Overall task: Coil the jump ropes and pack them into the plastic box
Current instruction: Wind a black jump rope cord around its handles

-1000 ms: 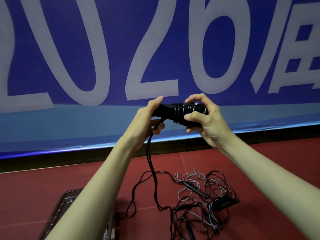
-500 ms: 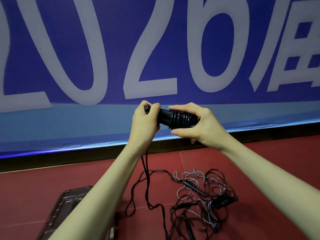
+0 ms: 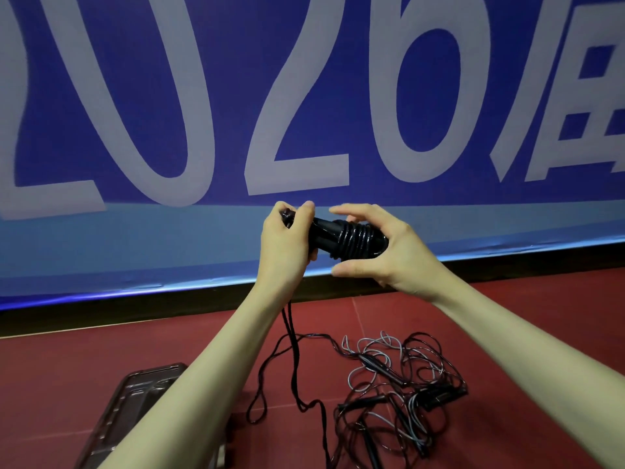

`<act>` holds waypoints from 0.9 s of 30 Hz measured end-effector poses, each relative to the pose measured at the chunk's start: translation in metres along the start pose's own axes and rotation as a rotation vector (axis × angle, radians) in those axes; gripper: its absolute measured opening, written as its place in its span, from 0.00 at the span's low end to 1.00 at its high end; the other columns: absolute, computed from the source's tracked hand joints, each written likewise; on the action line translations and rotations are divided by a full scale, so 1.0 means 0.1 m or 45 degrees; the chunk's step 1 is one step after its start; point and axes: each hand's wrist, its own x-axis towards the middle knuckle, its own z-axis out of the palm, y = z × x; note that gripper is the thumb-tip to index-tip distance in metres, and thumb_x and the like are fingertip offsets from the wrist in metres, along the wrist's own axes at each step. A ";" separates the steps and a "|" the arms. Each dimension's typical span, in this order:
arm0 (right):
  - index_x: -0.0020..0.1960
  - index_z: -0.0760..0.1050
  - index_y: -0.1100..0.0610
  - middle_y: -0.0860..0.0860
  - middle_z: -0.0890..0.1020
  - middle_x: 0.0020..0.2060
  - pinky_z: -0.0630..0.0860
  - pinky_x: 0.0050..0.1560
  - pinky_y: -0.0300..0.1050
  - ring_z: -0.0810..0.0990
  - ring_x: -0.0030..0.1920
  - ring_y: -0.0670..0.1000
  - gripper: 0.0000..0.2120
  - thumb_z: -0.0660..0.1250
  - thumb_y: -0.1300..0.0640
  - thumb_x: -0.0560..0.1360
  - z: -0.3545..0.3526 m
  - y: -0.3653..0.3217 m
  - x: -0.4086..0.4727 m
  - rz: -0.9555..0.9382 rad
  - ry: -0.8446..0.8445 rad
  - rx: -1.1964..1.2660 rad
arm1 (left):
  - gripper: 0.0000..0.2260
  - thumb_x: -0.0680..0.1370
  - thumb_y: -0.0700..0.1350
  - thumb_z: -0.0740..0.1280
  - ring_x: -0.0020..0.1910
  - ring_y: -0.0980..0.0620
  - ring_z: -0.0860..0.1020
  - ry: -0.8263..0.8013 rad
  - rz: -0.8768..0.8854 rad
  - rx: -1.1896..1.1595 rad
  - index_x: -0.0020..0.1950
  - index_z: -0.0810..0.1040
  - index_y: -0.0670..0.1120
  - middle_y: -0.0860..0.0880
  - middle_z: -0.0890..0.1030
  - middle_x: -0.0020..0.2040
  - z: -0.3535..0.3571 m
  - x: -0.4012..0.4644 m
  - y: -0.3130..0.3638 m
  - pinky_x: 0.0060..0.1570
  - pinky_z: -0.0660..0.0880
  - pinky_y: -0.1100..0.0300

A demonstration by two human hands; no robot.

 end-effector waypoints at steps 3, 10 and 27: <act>0.54 0.78 0.46 0.52 0.78 0.49 0.75 0.42 0.35 0.78 0.43 0.44 0.22 0.81 0.56 0.63 0.04 0.03 0.01 -0.028 0.134 0.005 | 0.13 0.81 0.45 0.62 0.21 0.54 0.68 -0.026 0.016 0.019 0.39 0.62 0.44 0.53 0.71 0.24 0.01 -0.01 0.00 0.23 0.65 0.63; 0.48 0.77 0.49 0.49 0.78 0.43 0.72 0.39 0.32 0.74 0.40 0.43 0.16 0.76 0.55 0.61 0.06 0.04 0.06 -0.076 0.240 -0.183 | 0.10 0.81 0.47 0.61 0.22 0.52 0.71 -0.097 -0.019 0.037 0.44 0.65 0.43 0.46 0.75 0.30 -0.01 0.01 -0.06 0.25 0.68 0.62; 0.49 0.77 0.49 0.53 0.80 0.44 0.76 0.41 0.41 0.78 0.42 0.50 0.15 0.75 0.54 0.64 0.01 0.18 0.13 -0.026 0.425 -0.044 | 0.17 0.83 0.53 0.55 0.28 0.55 0.66 -0.407 -0.047 0.016 0.48 0.76 0.43 0.48 0.76 0.38 0.06 0.04 -0.19 0.29 0.64 0.66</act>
